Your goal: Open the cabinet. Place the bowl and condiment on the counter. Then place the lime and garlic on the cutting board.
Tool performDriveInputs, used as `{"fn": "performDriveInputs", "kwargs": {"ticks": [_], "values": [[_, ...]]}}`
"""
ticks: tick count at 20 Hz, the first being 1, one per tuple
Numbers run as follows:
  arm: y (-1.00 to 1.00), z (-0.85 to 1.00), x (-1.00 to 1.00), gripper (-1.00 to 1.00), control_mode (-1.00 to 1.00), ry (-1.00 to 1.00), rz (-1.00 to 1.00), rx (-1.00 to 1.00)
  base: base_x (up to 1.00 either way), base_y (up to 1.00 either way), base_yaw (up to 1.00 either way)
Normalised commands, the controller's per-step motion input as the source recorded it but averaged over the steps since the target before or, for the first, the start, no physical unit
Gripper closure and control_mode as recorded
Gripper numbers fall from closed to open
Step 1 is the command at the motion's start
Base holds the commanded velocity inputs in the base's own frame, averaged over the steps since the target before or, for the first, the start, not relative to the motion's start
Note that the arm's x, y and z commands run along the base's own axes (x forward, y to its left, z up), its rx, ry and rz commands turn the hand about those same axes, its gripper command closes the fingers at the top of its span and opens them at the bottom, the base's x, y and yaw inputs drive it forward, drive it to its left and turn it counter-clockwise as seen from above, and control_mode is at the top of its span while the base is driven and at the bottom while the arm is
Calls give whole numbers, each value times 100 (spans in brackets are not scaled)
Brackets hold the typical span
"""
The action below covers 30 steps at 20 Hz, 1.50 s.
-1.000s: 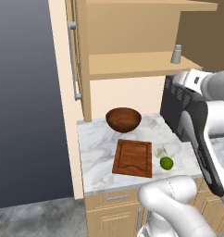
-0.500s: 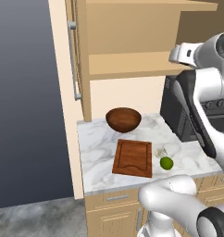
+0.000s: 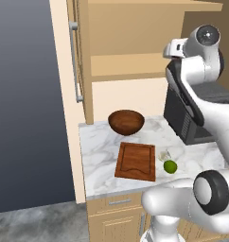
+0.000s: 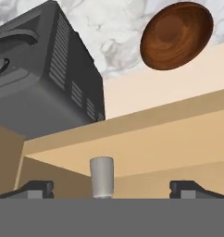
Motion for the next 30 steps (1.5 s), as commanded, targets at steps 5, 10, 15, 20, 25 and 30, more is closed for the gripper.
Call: {"fn": "performDriveInputs", "kwargs": {"ticks": [5, 10, 15, 20, 25, 30], "values": [[-27, -3, 71, -100, -100, 4, 0, -1, 0, 0, 0], [-37, -18, 62, -100, -100, 2, 0, -1, 0, 0, 0], [-22, -13, 82, -100, -100, 1, 0, -4, 0, 0, 0], [-23, 0, 63, -100, -100, 0, 0, -3, 0, 0, 0], [-20, -6, 47, -100, -100, 0, 0, -1, 0, 0, 0], [-5, -18, 41, -100, -100, 2, 0, -1, 0, 0, 0]]}}
